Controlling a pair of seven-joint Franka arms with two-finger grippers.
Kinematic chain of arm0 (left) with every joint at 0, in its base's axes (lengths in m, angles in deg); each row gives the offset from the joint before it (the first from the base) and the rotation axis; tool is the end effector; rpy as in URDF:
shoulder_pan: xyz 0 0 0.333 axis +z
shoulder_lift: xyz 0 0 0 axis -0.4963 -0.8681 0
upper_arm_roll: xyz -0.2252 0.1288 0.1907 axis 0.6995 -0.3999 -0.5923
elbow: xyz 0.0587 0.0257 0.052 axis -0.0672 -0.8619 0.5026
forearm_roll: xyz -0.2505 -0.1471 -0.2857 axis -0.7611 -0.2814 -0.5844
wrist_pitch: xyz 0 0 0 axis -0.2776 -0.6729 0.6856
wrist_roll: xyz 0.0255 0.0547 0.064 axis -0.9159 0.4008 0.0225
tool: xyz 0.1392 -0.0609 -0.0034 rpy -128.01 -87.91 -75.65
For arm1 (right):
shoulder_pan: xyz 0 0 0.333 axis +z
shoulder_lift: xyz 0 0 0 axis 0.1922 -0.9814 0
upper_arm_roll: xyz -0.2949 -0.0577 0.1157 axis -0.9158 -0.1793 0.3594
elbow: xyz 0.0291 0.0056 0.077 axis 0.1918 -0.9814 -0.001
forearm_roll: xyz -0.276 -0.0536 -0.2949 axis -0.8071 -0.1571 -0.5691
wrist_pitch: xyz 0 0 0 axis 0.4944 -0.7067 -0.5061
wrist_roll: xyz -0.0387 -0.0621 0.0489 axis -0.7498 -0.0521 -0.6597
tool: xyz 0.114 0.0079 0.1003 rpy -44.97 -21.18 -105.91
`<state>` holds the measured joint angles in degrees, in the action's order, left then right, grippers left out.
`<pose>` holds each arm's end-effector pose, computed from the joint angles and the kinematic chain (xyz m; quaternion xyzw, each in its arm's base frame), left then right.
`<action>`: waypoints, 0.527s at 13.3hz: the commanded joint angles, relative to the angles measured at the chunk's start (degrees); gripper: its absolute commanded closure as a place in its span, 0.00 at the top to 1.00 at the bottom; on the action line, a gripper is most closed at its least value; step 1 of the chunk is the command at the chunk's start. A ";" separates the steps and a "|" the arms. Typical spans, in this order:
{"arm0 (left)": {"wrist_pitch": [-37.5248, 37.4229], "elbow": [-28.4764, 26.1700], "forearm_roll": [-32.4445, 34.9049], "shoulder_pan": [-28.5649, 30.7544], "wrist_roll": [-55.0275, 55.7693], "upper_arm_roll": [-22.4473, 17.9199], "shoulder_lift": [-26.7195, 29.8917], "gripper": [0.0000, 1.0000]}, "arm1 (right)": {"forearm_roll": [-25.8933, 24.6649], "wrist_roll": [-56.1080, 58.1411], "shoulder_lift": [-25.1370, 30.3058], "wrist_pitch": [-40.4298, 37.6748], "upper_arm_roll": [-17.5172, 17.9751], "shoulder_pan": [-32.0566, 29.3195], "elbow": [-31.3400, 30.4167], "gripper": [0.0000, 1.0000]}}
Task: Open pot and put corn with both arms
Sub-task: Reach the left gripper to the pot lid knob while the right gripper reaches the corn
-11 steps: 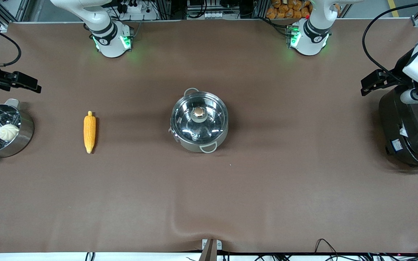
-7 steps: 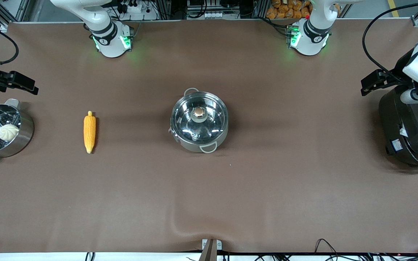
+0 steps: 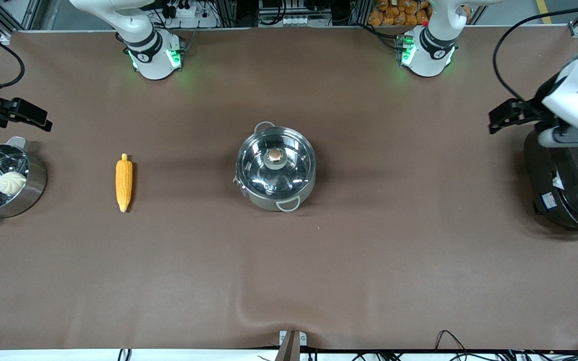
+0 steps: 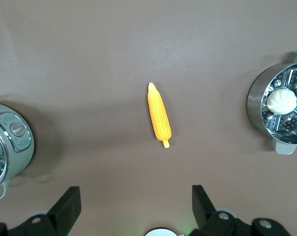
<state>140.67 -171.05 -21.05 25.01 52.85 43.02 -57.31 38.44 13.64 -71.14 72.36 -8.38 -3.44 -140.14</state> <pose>0.5709 -0.0955 0.5824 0.9993 -0.0118 -0.0318 0.0124 0.5608 -0.0047 0.5979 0.9974 -0.0527 -0.0489 0.0002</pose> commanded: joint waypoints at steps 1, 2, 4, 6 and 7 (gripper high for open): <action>-0.43 5.38 -1.78 -3.92 4.80 0.05 -4.97 1.00 | -1.14 -1.12 -0.09 0.94 0.19 0.09 -0.24 1.00; 0.10 6.00 -1.69 -7.08 10.06 0.14 -6.46 1.00 | -1.14 -1.04 -0.09 1.21 0.19 0.09 -0.33 1.00; 0.89 8.63 -1.69 -12.19 16.85 0.05 -10.59 1.00 | -1.14 -0.77 -0.44 3.04 0.19 0.09 -1.03 1.00; 4.03 8.81 -1.60 -17.63 25.27 0.05 -13.67 1.00 | -1.23 -0.25 -0.70 6.64 0.19 0.09 -3.75 1.00; 6.58 8.90 -1.69 -20.27 30.02 0.05 -14.99 1.00 | -1.23 -0.24 -0.79 9.09 0.19 0.09 -5.68 1.00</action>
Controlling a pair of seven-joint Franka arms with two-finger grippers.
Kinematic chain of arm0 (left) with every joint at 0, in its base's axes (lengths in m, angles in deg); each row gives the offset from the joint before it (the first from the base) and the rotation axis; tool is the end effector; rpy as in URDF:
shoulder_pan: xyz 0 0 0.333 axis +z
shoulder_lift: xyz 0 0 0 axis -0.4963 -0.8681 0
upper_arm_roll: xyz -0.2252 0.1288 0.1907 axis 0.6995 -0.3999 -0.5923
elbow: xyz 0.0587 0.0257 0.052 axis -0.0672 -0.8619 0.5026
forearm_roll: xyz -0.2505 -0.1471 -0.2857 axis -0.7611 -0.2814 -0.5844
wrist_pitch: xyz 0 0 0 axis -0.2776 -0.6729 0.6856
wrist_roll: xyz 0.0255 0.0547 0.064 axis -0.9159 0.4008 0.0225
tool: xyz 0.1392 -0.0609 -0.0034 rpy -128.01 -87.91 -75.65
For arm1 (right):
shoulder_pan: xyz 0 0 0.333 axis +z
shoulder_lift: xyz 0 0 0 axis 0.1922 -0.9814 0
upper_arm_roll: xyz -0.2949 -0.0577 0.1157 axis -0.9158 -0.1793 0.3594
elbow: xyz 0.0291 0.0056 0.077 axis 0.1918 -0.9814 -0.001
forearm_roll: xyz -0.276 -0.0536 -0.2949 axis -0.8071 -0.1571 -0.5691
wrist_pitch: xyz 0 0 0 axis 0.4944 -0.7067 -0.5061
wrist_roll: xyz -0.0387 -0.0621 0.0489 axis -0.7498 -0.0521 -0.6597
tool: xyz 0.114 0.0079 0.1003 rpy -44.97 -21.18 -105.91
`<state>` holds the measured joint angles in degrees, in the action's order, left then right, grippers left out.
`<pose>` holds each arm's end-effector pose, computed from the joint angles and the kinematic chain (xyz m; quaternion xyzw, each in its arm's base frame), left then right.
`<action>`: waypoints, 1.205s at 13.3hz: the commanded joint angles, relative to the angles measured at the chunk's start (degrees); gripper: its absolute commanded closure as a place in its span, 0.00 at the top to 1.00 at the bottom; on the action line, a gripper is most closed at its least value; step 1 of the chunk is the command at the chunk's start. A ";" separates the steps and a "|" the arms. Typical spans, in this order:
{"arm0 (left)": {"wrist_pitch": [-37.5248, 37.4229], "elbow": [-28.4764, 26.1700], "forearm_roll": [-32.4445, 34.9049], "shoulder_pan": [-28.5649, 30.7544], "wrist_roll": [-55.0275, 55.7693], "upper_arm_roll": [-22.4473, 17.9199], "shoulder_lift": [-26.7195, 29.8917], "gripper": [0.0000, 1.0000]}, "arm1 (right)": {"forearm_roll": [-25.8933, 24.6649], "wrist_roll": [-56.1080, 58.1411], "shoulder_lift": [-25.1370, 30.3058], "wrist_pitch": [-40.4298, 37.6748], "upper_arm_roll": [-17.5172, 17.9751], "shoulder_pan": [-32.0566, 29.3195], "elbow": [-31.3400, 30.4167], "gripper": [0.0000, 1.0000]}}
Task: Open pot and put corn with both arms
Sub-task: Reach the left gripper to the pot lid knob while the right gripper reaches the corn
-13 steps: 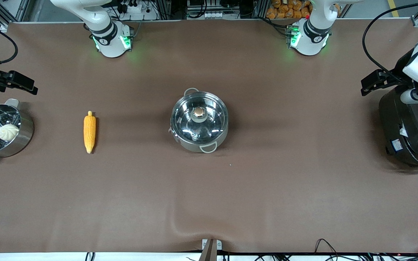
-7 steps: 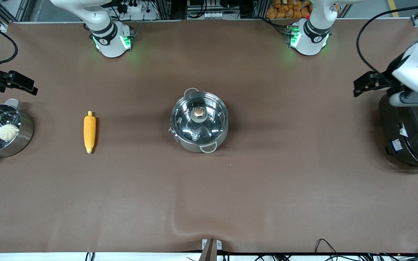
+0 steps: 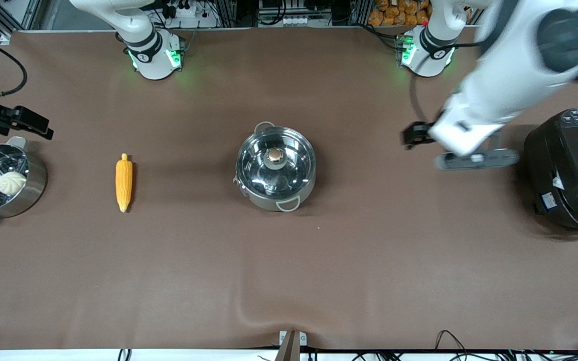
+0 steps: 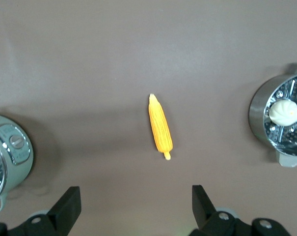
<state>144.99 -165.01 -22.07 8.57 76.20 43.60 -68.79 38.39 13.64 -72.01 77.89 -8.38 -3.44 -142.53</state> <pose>0.5768 -0.2848 0.5168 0.9976 0.0460 -0.0508 0.0118 0.5772 -0.0047 0.5770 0.9982 -0.0530 -0.0290 0.0009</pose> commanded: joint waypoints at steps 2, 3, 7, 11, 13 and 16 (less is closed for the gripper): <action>5.96 3.82 -0.14 -10.50 14.68 -0.96 -7.63 1.00 | -1.18 0.19 0.09 9.45 0.19 0.01 -8.12 1.00; 6.50 5.49 0.04 -13.84 17.59 -1.66 -10.09 1.00 | -1.27 1.33 0.00 13.05 0.10 -0.17 -10.93 1.00; 12.47 7.26 0.39 -21.86 22.18 -3.69 -14.68 1.00 | -1.27 7.91 -2.89 28.60 0.01 -1.66 -20.16 1.00; 18.44 7.35 0.39 -24.86 25.53 -3.78 -19.16 1.00 | -1.27 13.02 -7.55 40.82 -0.17 -2.36 -26.67 1.00; 21.43 7.35 0.39 -25.91 25.62 -3.95 -20.66 1.00 | -1.18 16.26 -9.05 47.42 -0.08 -2.89 -31.15 1.00; 24.60 7.35 0.48 -27.67 25.35 -3.95 -22.94 1.00 | -1.18 17.94 -11.33 50.44 -0.08 -3.25 -34.25 1.00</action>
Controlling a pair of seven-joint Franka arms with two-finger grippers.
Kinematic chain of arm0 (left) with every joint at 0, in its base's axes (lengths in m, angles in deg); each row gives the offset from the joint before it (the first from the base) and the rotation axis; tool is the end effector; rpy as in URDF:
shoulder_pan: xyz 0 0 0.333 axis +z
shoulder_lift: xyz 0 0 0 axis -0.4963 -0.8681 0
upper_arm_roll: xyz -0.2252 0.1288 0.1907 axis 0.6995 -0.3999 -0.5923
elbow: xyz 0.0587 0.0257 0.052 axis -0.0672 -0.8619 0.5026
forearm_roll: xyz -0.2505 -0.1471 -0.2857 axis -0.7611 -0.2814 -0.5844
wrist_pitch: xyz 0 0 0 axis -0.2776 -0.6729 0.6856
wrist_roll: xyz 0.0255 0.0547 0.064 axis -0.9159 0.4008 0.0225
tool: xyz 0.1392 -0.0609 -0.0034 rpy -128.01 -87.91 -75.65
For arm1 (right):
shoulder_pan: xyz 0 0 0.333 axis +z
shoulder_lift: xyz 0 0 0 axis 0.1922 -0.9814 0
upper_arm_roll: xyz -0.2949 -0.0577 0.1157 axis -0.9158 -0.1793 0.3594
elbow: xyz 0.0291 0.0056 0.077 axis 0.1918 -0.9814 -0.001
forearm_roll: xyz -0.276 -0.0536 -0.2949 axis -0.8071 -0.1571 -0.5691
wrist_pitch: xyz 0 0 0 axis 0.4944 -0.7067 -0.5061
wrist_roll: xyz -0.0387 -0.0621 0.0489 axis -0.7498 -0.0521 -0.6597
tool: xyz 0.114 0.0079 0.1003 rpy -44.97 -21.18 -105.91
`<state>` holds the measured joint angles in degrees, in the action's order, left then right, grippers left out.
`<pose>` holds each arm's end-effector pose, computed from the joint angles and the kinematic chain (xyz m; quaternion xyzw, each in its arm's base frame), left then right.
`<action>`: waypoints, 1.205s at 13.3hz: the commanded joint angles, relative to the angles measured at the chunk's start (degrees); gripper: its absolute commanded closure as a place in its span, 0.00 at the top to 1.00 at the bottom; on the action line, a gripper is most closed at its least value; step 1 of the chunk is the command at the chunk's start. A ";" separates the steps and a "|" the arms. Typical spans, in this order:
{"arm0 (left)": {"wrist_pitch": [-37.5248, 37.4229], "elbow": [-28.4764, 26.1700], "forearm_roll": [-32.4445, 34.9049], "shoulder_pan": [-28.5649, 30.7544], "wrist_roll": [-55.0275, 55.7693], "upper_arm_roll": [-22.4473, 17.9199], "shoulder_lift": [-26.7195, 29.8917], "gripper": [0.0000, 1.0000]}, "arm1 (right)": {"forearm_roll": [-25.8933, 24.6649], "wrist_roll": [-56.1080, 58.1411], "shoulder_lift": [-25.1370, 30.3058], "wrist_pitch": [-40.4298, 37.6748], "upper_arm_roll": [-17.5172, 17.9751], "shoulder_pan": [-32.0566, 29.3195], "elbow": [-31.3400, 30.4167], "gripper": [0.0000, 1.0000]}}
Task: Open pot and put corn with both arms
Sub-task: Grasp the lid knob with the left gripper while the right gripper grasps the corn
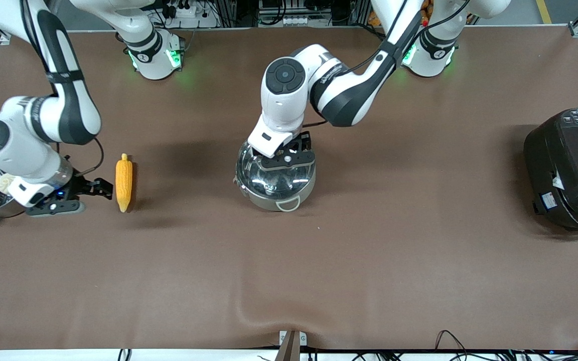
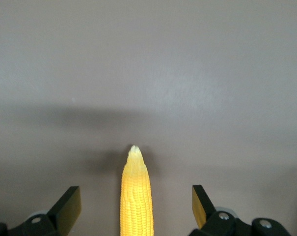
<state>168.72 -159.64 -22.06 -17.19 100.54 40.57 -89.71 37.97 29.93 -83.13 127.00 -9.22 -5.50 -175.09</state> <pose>0.4976 -0.5704 0.3410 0.9965 0.0703 -0.0054 0.0448 0.5975 -0.0384 0.2631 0.9974 0.0661 0.0171 0.0217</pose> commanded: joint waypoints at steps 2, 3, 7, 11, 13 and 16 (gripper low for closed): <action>0.88 1.63 0.55 -2.18 1.01 -0.84 -2.55 1.00 | -0.68 5.34 -1.54 2.11 0.75 -1.27 -2.22 1.00; 0.88 1.54 1.16 -2.62 1.10 -0.66 -2.73 1.00 | -0.42 5.44 -2.24 2.38 0.84 -1.45 -2.83 1.00; 1.50 1.63 1.87 -2.89 0.66 -0.75 -4.13 0.93 | -0.06 5.70 -4.87 7.21 0.84 -1.27 -5.99 1.00; 1.50 1.45 1.96 -2.89 0.66 -0.66 -4.22 0.76 | -0.06 7.27 -7.95 8.09 0.93 -1.10 -6.08 1.00; 1.50 1.45 2.22 -2.89 0.74 -0.66 -4.93 0.68 | -0.06 11.05 -8.05 7.92 0.93 -1.45 -6.08 1.00; 1.24 1.45 2.66 -2.97 0.74 -0.66 -4.84 0.07 | 0.03 11.15 -8.57 7.74 0.93 -1.45 -6.70 1.00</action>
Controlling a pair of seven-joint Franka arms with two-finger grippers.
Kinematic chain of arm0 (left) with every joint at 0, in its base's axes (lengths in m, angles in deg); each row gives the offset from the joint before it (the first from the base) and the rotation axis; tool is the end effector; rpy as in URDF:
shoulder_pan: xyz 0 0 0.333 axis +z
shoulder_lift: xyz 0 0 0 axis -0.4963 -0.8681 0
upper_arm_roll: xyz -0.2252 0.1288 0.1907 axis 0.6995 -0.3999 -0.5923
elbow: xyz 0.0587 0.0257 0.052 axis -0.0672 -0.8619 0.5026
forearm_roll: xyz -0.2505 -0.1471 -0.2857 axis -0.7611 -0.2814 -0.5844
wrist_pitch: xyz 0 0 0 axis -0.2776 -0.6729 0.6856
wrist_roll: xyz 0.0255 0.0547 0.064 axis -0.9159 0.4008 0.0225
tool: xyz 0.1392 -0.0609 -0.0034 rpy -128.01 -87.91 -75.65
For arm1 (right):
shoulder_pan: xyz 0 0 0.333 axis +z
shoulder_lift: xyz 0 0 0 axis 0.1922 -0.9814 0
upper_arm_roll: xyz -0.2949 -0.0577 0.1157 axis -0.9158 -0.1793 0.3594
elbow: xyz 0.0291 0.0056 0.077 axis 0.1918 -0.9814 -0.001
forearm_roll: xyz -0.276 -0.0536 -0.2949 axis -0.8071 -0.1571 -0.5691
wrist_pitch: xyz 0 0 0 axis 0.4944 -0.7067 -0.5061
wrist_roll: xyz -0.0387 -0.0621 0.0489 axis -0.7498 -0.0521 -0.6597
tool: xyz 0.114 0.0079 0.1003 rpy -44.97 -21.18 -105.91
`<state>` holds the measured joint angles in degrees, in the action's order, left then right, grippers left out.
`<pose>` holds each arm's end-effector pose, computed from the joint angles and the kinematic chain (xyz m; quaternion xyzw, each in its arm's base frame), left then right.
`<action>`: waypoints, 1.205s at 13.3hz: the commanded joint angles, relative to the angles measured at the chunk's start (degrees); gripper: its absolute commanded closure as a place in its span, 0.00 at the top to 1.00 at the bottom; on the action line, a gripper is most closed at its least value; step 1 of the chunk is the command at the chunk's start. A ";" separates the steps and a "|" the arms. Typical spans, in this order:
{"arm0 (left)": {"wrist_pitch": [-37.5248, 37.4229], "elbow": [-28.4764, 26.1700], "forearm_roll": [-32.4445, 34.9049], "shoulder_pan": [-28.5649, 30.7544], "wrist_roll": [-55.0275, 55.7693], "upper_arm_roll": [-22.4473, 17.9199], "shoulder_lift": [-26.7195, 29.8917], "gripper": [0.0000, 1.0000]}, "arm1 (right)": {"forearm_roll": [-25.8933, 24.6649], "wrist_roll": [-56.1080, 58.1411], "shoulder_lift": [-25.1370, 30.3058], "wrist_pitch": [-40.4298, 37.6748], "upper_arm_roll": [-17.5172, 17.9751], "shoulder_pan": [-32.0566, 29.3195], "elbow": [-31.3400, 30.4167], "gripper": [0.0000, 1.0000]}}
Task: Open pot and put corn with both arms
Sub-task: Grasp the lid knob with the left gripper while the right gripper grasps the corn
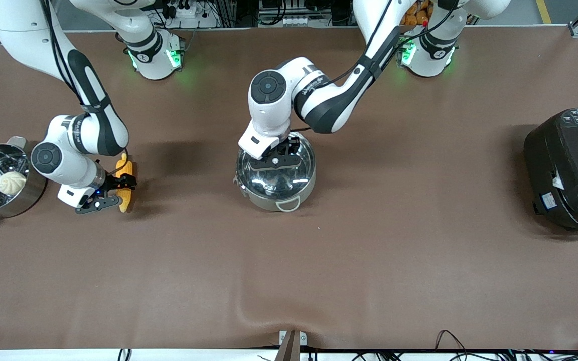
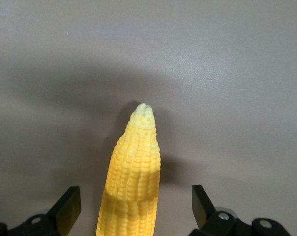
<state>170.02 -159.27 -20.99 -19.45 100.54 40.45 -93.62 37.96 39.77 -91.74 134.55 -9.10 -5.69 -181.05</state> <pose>0.4797 -0.5903 0.2944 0.9984 0.0491 -0.0110 0.0239 0.5557 -0.0412 0.1465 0.9870 0.1527 -0.0463 0.0215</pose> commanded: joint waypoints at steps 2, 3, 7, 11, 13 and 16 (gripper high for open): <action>-0.50 1.08 1.51 -0.54 0.75 -0.63 -0.49 0.00 | 0.04 1.41 0.03 0.02 0.81 -1.35 -1.17 1.00; -0.59 1.08 1.60 -0.37 0.75 -0.63 -0.14 0.00 | 0.04 1.41 -0.05 0.02 0.81 -1.35 -1.35 1.00; -5.67 1.16 1.69 0.94 0.75 -0.72 4.24 0.00 | 0.04 1.41 -0.23 -0.85 0.81 -1.26 -1.79 1.00; -12.62 0.12 1.69 7.17 -0.56 -0.63 14.60 0.00 | 0.04 1.41 -0.32 -0.86 0.81 -1.17 -1.70 0.74; -18.14 -1.03 1.69 11.48 -4.42 -0.54 19.53 0.00 | 0.04 1.41 -0.32 -0.86 0.90 -1.09 -1.70 0.38; -20.11 -7.16 1.69 19.03 -7.67 -0.37 24.55 0.00 | 0.04 1.23 0.12 -0.94 1.07 -0.91 -1.18 0.13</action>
<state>149.60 -159.75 -20.34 -4.42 95.39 39.19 -73.39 37.96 40.33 -92.07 133.87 -8.98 -5.70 -182.55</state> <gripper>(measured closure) 0.498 0.564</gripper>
